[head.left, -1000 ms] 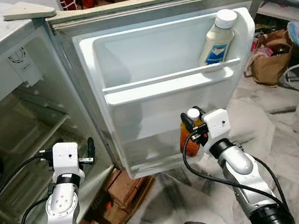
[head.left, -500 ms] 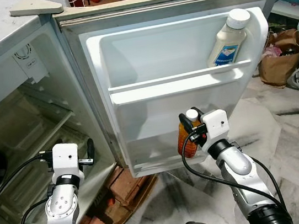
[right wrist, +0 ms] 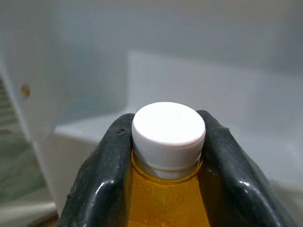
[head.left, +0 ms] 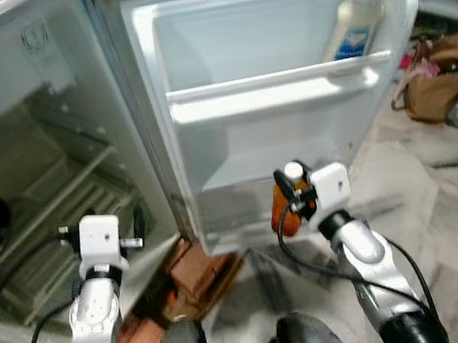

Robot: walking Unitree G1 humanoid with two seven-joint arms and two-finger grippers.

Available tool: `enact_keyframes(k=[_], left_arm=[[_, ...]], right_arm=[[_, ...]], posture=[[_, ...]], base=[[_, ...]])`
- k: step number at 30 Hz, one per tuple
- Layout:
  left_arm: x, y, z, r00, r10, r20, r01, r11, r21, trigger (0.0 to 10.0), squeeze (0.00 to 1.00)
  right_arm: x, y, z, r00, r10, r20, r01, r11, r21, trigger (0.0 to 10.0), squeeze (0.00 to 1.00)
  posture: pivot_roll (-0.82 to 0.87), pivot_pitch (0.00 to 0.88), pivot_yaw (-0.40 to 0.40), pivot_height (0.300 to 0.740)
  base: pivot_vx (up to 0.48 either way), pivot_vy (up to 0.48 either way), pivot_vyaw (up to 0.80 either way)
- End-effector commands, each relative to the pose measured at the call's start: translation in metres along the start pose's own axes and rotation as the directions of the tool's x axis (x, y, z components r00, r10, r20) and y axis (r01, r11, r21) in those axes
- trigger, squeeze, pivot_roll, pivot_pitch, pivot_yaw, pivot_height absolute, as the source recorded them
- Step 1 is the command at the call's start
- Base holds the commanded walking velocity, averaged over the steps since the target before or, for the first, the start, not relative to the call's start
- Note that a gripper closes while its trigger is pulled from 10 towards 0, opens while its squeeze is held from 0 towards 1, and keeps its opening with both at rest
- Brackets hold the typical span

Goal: Restocking fridge

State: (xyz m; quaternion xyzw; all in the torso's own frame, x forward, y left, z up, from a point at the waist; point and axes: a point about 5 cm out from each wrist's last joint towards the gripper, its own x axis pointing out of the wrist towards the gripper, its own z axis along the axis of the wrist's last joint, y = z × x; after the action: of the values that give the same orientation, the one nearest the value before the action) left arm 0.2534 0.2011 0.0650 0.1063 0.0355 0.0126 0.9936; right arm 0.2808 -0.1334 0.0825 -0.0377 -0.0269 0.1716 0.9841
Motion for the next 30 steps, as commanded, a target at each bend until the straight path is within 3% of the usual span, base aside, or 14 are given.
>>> enact_keyframes(k=[1, 16, 30], left_arm=[[-0.002, 0.002, -0.002, 1.0, 0.01, -0.017, -0.01, 1.0, 0.021, 10.0, 0.0], [0.0, -0.003, 0.002, 1.0, 0.009, -0.013, -0.008, 1.0, 0.021, 10.0, 0.0], [0.004, -0.001, 0.003, 0.999, -0.021, -0.042, 0.022, 0.999, 0.028, 10.0, 0.0]], right_arm=[[0.001, -0.002, 0.003, 1.0, -0.012, 0.015, 0.012, 1.0, -0.007, 10.0, 0.0], [0.009, -0.007, 0.016, 0.998, -0.02, 0.059, 0.023, 0.999, -0.047, 10.0, 0.0], [0.004, -0.008, 0.019, 0.997, -0.027, 0.066, 0.031, 0.998, -0.06, 10.0, 0.0]], posture=[[0.07, 0.119, -0.022, 0.631], [-0.03, 0.166, -0.012, 0.631], [-0.06, 0.194, -0.01, 0.631]], base=[[0.0, 0.0, 0.0], [0.0, 0.0, 0.0], [0.0, 0.0, 0.0]])
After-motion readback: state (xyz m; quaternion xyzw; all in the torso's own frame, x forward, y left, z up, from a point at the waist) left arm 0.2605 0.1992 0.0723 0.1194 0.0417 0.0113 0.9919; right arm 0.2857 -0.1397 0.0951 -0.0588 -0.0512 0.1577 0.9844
